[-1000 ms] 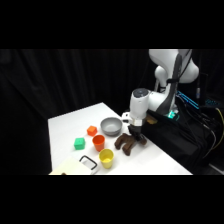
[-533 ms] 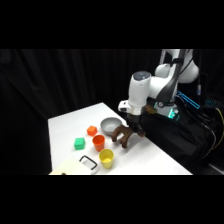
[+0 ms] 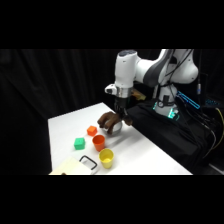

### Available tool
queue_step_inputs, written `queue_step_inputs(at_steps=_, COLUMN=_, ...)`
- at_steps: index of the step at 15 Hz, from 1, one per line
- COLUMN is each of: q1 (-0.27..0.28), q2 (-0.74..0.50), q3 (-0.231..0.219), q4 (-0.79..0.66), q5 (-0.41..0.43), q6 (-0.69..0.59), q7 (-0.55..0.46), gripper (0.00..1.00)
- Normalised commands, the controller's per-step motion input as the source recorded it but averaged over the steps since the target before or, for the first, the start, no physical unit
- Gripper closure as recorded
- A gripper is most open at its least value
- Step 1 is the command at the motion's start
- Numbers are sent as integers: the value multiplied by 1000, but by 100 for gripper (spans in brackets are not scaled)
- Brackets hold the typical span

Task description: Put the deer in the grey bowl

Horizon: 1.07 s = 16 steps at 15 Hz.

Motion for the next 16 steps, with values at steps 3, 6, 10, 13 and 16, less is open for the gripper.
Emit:
queue_step_inputs(at_steps=3, q1=-205, q2=26, q3=17, q4=188, q5=32, q6=-117, q7=-160, gripper=96)
queue_step_inputs(at_steps=6, q1=-145, q2=156, q3=-10, q4=179, q5=41, q6=-39, q7=-156, gripper=96)
queue_step_inputs(at_steps=10, q1=-105, q2=252, q3=-53, q4=198, q5=98, q6=27, q7=-212, gripper=96)
queue_step_inputs(at_steps=13, q1=-68, q2=261, q3=-66, q4=206, q5=137, q6=70, q7=-239, gripper=96)
queue_step_inputs(at_steps=16, q1=-31, q2=216, q3=-46, q4=169, q5=143, q6=62, q7=-215, gripper=96)
